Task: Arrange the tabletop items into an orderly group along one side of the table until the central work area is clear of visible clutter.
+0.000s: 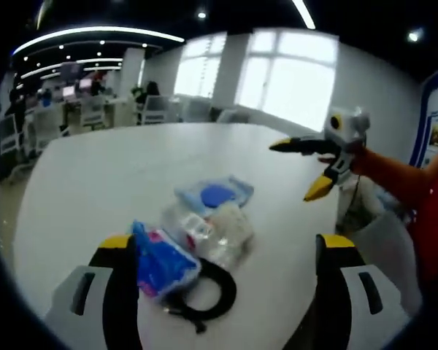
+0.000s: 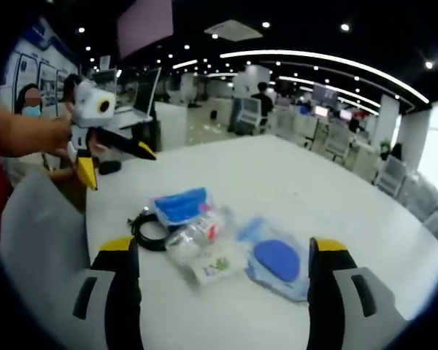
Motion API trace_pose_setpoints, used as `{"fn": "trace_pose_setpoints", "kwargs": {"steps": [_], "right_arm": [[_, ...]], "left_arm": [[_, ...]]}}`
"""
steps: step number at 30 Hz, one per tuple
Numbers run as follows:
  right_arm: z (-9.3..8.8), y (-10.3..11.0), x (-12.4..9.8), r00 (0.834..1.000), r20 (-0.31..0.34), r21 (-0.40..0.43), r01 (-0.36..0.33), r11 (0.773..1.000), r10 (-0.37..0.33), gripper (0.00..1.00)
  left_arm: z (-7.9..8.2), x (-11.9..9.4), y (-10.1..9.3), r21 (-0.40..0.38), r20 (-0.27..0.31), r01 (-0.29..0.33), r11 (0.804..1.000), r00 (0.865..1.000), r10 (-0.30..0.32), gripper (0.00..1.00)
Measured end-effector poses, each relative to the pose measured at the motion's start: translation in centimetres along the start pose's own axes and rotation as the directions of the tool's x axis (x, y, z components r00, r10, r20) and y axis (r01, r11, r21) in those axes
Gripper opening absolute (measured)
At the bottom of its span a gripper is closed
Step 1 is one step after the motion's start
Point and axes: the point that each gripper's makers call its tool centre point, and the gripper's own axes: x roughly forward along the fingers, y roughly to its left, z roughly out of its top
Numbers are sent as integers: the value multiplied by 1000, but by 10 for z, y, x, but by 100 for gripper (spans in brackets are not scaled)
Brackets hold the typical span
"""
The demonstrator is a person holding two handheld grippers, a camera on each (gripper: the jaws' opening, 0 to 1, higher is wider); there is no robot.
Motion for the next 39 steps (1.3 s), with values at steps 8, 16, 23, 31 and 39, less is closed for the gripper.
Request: {"fn": "trace_pose_setpoints", "kwargs": {"steps": [8, 16, 23, 31, 39], "right_arm": [[4, 45, 3, 998, -13, -52, -57, 997, 56, 94], [13, 60, 21, 995, -20, -78, -101, 992, 100, 94], [22, 59, 39, 987, -26, -114, -162, 980, 160, 93], [28, 43, 60, 975, -48, -165, -220, 961, 215, 91], [39, 23, 84, 968, -60, -195, -251, 948, 244, 89]], "left_arm": [[-19, -37, 0, -39, 33, -51, 998, 998, 52, 97], [-37, -58, 3, -73, 38, -97, 993, 994, 100, 95], [-27, -55, -1, -98, 71, -125, 987, 989, 133, 95], [-18, -44, -1, -132, 76, -176, 976, 979, 187, 92], [-15, -23, -1, -133, 53, -211, 968, 974, 220, 90]]}}
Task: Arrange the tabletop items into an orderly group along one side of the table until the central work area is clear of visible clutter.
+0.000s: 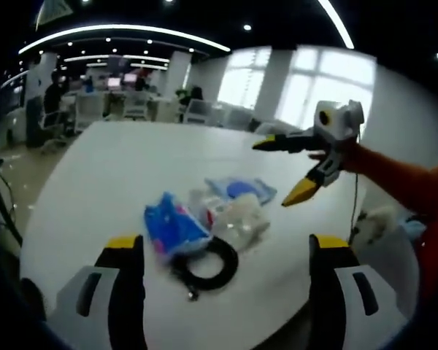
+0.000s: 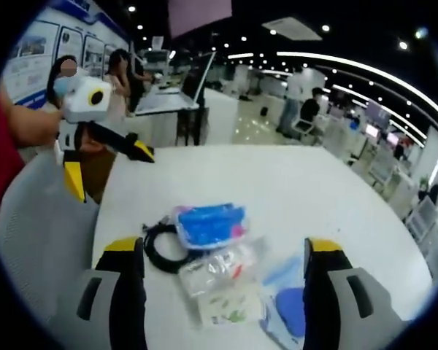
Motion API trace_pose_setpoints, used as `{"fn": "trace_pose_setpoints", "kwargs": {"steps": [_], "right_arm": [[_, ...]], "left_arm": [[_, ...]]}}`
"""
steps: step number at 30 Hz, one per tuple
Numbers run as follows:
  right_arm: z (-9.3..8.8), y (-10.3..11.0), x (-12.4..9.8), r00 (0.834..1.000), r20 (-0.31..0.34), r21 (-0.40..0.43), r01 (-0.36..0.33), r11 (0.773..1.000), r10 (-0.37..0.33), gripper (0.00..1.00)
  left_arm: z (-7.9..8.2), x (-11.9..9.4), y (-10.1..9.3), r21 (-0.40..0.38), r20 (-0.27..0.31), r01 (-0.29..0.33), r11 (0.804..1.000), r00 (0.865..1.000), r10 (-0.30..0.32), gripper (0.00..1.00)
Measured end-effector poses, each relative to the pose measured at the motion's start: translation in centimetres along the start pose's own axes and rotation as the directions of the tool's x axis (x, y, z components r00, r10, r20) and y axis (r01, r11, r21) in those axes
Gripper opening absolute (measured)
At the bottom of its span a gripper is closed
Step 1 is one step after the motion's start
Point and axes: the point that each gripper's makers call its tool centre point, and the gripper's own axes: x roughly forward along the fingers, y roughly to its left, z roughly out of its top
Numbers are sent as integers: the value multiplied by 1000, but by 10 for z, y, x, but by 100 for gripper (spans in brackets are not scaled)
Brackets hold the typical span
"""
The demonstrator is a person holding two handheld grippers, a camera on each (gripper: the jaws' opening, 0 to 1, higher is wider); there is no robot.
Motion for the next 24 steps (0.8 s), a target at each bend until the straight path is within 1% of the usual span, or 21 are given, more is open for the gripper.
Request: {"fn": "trace_pose_setpoints", "kwargs": {"steps": [2, 3, 6, 8, 11, 17, 20, 24], "right_arm": [[2, -8, 6, 1000, -5, -12, -5, 1000, 5, 88], [3, -12, 10, 1000, -8, -12, -10, 1000, 10, 88], [7, -19, 20, 1000, -2, -14, -21, 1000, 21, 87], [5, -23, 28, 1000, -14, -18, -28, 999, 27, 86], [4, -27, 42, 999, -24, -41, -42, 998, 41, 84], [-2, -32, 73, 996, -39, -38, -79, 996, 78, 81], [-8, -35, 87, 995, -62, -58, -86, 995, 82, 80], [-14, -38, 105, 992, -74, -66, -106, 992, 101, 76]], "left_arm": [[2, 5, 3, -4, -7, -19, 1000, 1000, 19, 87], [4, 7, 4, -5, 0, -25, 1000, 1000, 25, 87], [6, 15, 8, -13, -2, -44, 999, 999, 44, 86], [3, 19, 11, -15, -19, -62, 998, 998, 62, 85], [0, 23, 17, -30, -28, -81, 996, 996, 80, 82], [-7, 34, 28, -63, -56, -111, 992, 993, 108, 79], [-10, 40, 30, -70, -71, -113, 991, 992, 108, 79], [-17, 49, 33, -71, -97, -121, 990, 989, 114, 78]]}}
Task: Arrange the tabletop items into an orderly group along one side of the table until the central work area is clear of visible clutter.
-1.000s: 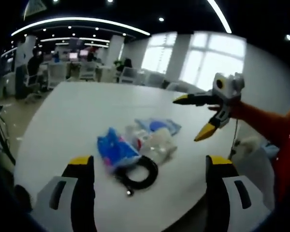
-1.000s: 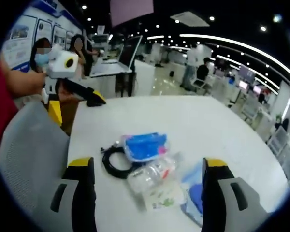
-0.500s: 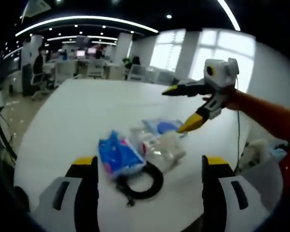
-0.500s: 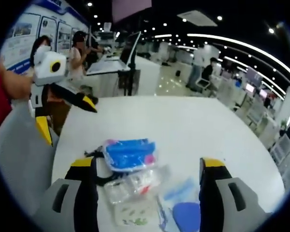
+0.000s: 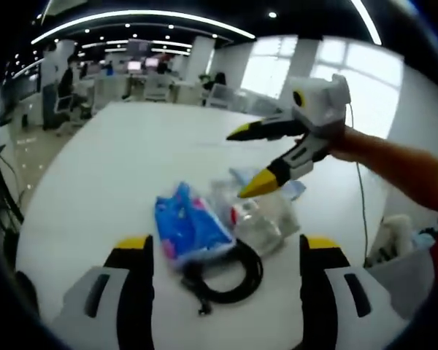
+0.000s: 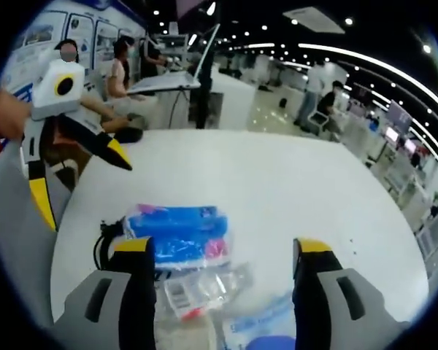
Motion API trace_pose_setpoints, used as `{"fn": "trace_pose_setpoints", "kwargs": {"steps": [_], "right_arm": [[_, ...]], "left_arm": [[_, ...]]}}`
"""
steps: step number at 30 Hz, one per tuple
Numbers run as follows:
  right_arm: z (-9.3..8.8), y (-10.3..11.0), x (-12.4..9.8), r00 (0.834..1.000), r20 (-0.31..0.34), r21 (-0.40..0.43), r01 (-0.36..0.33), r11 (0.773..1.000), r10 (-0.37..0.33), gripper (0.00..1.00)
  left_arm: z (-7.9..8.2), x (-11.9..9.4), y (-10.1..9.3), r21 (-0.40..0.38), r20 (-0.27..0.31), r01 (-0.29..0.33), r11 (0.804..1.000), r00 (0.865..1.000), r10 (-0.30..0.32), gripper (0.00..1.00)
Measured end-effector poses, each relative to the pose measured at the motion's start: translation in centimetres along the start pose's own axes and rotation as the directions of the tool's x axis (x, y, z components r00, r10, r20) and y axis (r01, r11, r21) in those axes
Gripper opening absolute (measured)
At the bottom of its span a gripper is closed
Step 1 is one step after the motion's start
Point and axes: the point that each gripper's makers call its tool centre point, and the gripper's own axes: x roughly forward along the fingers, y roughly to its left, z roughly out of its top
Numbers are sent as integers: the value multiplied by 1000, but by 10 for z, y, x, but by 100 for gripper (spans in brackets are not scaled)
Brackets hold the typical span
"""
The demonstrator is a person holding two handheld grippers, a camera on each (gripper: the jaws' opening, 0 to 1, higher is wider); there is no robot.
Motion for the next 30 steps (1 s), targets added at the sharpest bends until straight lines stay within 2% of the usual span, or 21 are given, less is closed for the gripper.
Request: {"fn": "trace_pose_setpoints", "kwargs": {"steps": [10, 14, 20, 30], "right_arm": [[-14, -14, 29, 999, -33, 2, -32, 999, 32, 68], [-11, -16, 40, 998, -35, -16, -49, 999, 49, 66], [-14, -11, 53, 996, -46, -23, -79, 997, 77, 63], [-23, -7, 63, 991, -79, -36, -112, 993, 109, 51]], "left_arm": [[-5, 19, 12, 0, -25, -22, 1000, 999, 22, 74], [-13, 25, 12, 15, -55, -22, 1000, 998, 23, 70], [-20, 29, 15, 35, -80, -20, 999, 997, 23, 60], [-28, 36, 15, 71, -116, -8, 997, 993, 16, 45]]}}
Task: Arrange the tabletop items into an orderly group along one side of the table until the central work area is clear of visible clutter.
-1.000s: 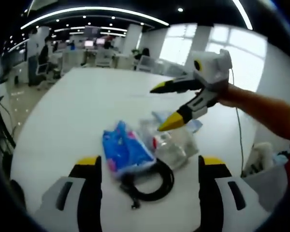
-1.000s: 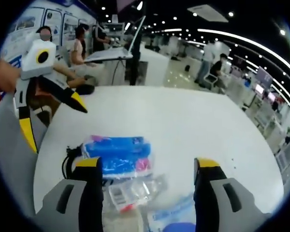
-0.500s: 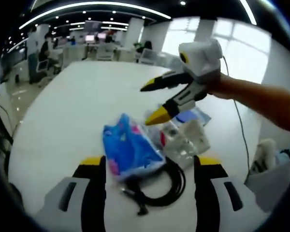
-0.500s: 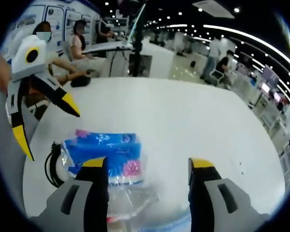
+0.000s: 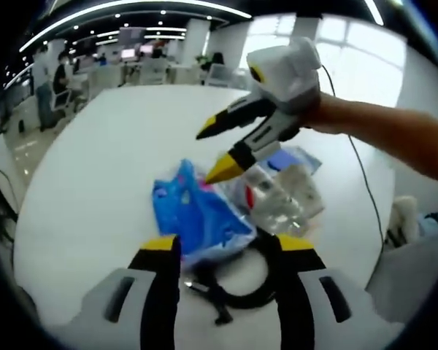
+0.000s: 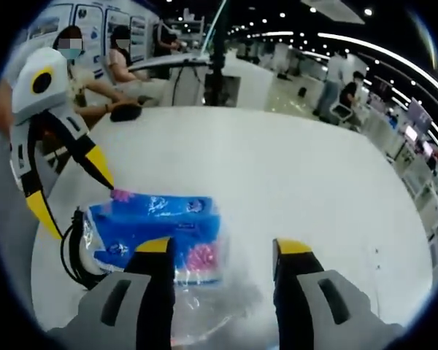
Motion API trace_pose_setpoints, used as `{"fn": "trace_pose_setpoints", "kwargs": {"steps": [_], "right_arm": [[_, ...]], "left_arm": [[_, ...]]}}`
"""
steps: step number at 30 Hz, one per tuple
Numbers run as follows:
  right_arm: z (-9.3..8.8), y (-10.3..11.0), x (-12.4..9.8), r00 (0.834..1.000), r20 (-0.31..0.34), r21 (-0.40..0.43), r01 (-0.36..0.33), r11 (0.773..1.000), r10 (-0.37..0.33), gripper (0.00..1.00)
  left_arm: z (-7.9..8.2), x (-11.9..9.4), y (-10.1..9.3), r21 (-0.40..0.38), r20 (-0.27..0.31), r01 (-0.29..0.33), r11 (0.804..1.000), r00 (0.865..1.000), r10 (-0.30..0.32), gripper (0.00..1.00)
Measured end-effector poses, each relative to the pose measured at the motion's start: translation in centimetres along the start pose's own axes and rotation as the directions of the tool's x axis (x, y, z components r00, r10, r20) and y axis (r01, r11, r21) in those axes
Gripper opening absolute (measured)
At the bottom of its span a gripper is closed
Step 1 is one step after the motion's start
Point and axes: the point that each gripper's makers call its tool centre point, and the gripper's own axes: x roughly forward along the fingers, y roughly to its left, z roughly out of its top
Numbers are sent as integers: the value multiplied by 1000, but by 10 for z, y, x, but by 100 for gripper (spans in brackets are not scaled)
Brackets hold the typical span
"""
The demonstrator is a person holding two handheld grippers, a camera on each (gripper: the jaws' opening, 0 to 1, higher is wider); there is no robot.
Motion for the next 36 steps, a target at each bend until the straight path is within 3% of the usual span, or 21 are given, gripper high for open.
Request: {"fn": "trace_pose_setpoints", "kwargs": {"steps": [3, 15, 22, 36], "right_arm": [[-1, 5, 4, 1000, -10, -10, -20, 1000, 20, 44], [-10, 8, 18, 998, -55, -27, -43, 999, 41, 31], [-13, 8, 19, 997, -62, -26, -40, 999, 38, 15], [-15, 4, 15, 998, -60, -16, -17, 1000, 16, 6]], "left_arm": [[-2, 2, 0, 9, -10, 2, 1000, 1000, -2, 42], [-9, 4, 6, 33, -40, -5, 999, 999, 6, 34], [-10, 7, 7, 60, -49, -11, 998, 999, 14, 29], [-10, 9, 10, 137, -56, -17, 990, 998, 25, 11]]}}
